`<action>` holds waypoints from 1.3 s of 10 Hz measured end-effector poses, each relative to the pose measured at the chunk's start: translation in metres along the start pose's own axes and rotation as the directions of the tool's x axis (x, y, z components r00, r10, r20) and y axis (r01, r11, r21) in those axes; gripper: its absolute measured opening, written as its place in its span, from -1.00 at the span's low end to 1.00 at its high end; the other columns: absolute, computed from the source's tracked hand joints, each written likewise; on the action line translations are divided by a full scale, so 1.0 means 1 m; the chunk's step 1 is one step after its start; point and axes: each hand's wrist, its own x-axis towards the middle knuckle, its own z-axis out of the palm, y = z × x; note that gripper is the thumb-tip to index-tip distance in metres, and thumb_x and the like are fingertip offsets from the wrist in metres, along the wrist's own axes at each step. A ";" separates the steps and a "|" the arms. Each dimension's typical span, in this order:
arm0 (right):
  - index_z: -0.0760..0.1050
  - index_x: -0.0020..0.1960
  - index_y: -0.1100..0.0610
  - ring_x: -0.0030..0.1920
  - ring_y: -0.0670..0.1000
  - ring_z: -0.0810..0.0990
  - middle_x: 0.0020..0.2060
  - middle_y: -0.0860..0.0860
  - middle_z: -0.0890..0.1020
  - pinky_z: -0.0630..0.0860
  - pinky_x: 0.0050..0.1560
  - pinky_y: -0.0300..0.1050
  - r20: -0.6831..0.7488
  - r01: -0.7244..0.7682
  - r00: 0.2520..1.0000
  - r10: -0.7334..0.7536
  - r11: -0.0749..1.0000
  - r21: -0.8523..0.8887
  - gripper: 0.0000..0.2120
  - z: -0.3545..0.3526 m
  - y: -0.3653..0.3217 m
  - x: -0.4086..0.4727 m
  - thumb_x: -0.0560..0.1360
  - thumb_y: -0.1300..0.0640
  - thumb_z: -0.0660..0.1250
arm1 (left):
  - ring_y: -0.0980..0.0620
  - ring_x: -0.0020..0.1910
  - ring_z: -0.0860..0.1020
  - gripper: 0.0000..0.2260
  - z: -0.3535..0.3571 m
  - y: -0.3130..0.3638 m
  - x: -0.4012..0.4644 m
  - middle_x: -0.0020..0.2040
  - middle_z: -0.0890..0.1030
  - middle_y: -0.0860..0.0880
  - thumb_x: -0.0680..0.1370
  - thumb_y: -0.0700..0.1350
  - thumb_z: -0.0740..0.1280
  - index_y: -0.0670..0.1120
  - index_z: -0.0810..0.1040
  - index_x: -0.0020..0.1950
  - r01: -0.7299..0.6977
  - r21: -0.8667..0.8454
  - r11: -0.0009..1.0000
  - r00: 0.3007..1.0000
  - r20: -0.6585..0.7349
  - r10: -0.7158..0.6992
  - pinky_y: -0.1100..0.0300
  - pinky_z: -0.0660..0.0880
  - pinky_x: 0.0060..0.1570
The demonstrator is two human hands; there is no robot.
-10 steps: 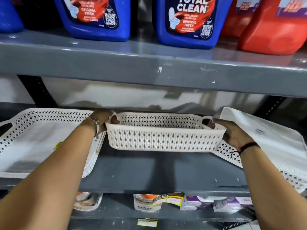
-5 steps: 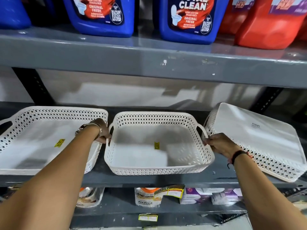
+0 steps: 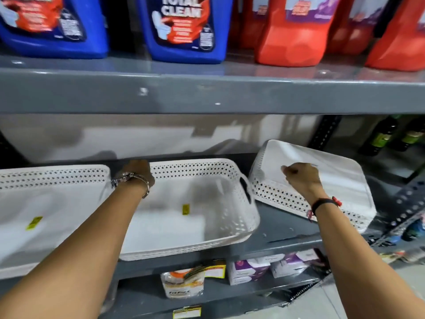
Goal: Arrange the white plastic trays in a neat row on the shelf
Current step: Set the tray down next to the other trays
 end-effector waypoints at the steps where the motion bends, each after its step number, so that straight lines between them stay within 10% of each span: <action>1: 0.36 -0.33 0.30 -0.18 0.17 0.45 -0.29 0.23 0.48 0.17 -0.24 -0.16 -0.120 -0.052 0.991 0.058 0.997 0.053 -0.65 -0.020 0.034 0.017 0.56 0.11 0.17 | -0.22 0.26 0.49 -0.65 0.002 0.049 0.001 0.28 0.52 -0.25 0.53 -0.07 0.25 -0.26 0.50 0.22 -0.123 -0.082 0.989 0.992 -0.020 0.121 0.01 0.45 0.21; 4: 0.41 0.27 0.37 0.30 0.26 0.42 0.30 0.34 0.44 0.33 0.21 -0.05 -0.029 -0.399 0.912 0.408 0.903 0.158 -0.56 -0.075 0.199 0.082 0.58 0.05 0.10 | -0.18 0.39 0.37 -0.49 0.032 0.264 -0.006 0.41 0.39 -0.25 0.58 0.08 0.07 -0.22 0.36 0.40 -0.258 -0.565 0.784 0.943 0.031 0.333 0.05 0.30 0.36; 6: 0.55 -0.06 0.17 -0.17 0.10 0.54 -0.16 0.15 0.59 0.44 -0.03 -0.08 0.215 -0.516 0.857 0.469 0.771 0.373 -0.54 -0.062 0.233 0.100 0.52 -0.18 0.08 | -0.22 0.41 0.33 -0.50 0.058 0.305 0.027 0.42 0.35 -0.29 0.64 0.03 -0.02 -0.30 0.32 0.41 -0.039 -0.725 0.687 0.964 0.153 0.216 0.01 0.25 0.42; 8: 0.32 0.39 0.15 0.40 0.13 0.35 0.37 0.12 0.41 0.26 0.44 0.05 0.259 -0.523 0.851 0.457 0.694 0.495 -0.11 -0.049 0.250 0.121 0.33 -0.47 -0.07 | -0.28 0.41 0.31 -0.39 0.066 0.328 0.036 0.46 0.25 -0.34 0.61 0.10 0.01 -0.36 0.16 0.45 0.138 -0.800 0.584 0.985 0.174 0.005 -0.03 0.26 0.39; 9: 0.27 0.40 0.27 0.39 0.19 0.33 0.38 0.19 0.38 0.35 0.31 -0.04 0.247 -0.537 0.844 0.477 0.745 0.396 -0.39 -0.061 0.223 0.110 0.56 -0.16 -0.04 | -0.23 0.40 0.32 -0.44 0.070 0.325 0.041 0.44 0.31 -0.28 0.62 0.08 0.00 -0.31 0.22 0.44 0.165 -0.852 0.498 0.980 0.197 0.012 0.00 0.23 0.42; 10: 0.43 0.32 0.13 0.35 -0.03 0.36 0.43 0.22 0.31 0.33 -0.22 -0.49 0.099 -0.493 0.865 0.492 0.797 0.348 -0.49 -0.075 0.219 0.118 0.59 -0.12 -0.07 | -0.20 0.40 0.34 -0.41 0.067 0.315 0.038 0.43 0.37 -0.21 0.60 0.16 -0.10 -0.22 0.28 0.44 0.256 -0.911 0.324 0.948 0.303 0.101 -0.03 0.22 0.44; 11: 0.54 0.17 -0.07 0.43 -0.21 0.15 0.50 0.23 0.12 0.30 0.10 -0.57 -0.419 -0.458 0.770 0.481 0.874 0.162 -0.51 -0.091 0.229 0.145 0.58 -0.11 -0.13 | -0.28 0.38 0.34 -0.32 0.051 0.308 0.035 0.32 0.49 -0.20 0.55 0.28 -0.14 -0.16 0.37 0.39 0.293 -0.930 0.223 0.954 0.299 -0.003 -0.17 0.23 0.39; 12: 0.50 0.02 0.06 0.07 -0.05 0.53 0.08 0.02 0.57 0.46 0.22 -0.21 -0.096 -0.016 0.795 0.599 0.178 0.984 -0.70 -0.122 0.198 0.145 0.60 0.06 -0.01 | -0.33 0.30 0.43 -0.34 0.017 0.291 0.035 0.14 0.58 -0.37 0.52 0.33 -0.11 -0.08 0.52 0.26 0.308 -0.951 0.034 0.946 0.310 0.091 -0.14 0.39 0.27; 13: 0.44 -0.20 0.00 -0.20 -0.12 0.52 -0.25 -0.13 0.62 0.56 -0.25 -0.34 -0.003 -0.034 0.971 0.238 0.152 0.988 -0.70 -0.136 0.186 0.143 0.60 0.06 0.00 | -0.15 -0.10 0.67 -0.58 0.004 0.272 0.026 -0.03 0.58 -0.29 0.58 0.14 0.02 -0.09 0.56 0.01 0.354 -0.931 0.094 0.912 0.365 0.187 0.07 0.64 -0.16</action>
